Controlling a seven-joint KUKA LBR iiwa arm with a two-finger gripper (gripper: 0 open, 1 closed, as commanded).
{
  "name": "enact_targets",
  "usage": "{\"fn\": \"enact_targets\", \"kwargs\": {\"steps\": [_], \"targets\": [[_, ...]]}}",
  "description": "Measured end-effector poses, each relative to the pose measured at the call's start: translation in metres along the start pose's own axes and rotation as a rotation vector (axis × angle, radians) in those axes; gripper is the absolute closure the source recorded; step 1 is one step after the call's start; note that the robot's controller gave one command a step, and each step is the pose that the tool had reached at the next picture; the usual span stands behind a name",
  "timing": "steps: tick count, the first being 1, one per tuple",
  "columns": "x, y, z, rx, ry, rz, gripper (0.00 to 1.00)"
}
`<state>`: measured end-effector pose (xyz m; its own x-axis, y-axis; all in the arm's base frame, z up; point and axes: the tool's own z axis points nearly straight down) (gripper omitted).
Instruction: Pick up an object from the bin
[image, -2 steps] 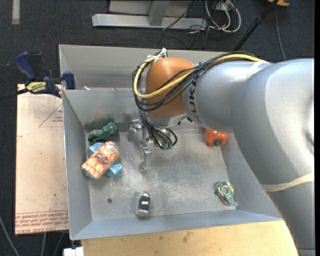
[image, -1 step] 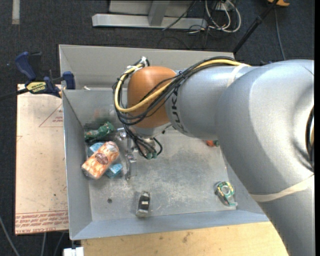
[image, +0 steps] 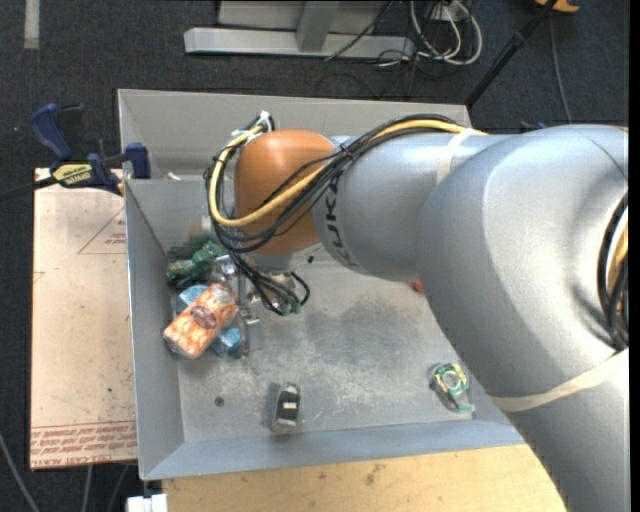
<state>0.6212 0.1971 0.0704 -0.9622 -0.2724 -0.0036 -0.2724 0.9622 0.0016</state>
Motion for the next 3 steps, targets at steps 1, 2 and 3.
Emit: {"fn": "enact_targets", "kwargs": {"steps": [1,2,3], "targets": [[0.0090,0.0401,-0.0021,-0.001,0.003,0.017,1.00],[0.0090,0.0399,-0.0021,-0.001,0.003,0.018,1.00],[0.0170,0.0396,-0.0058,-0.001,0.001,0.016,1.00]]}}
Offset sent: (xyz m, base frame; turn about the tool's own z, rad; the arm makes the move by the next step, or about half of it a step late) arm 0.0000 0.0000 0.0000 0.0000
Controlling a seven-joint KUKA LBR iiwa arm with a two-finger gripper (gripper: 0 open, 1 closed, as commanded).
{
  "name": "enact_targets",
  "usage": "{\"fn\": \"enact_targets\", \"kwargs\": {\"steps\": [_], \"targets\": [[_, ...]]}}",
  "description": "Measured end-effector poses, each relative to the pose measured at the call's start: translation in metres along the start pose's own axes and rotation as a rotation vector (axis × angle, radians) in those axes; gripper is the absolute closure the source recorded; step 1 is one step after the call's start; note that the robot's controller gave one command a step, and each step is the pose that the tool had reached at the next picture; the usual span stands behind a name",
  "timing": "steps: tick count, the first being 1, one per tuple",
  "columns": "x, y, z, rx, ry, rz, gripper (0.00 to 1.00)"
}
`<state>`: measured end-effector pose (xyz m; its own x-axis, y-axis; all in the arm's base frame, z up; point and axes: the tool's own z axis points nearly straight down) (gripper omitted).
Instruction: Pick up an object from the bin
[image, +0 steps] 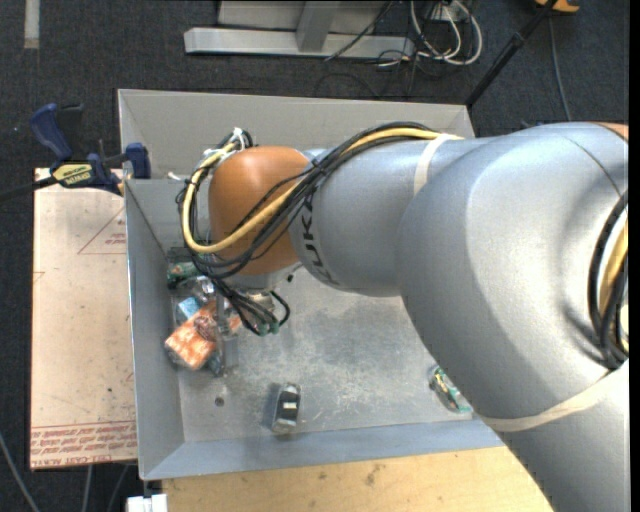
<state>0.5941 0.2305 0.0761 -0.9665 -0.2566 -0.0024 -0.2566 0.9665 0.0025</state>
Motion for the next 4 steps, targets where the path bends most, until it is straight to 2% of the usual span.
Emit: {"fn": "enact_targets", "kwargs": {"steps": [1,2,3,4], "targets": [[-0.015,-0.026,-0.054,0.000,0.005,-0.069,1.00],[-0.027,-0.024,-0.069,0.004,-0.014,-0.060,1.00],[-0.015,-0.023,-0.108,0.001,0.008,-0.070,1.00],[-0.023,-0.029,-0.172,0.002,0.001,-0.056,1.00]]}}
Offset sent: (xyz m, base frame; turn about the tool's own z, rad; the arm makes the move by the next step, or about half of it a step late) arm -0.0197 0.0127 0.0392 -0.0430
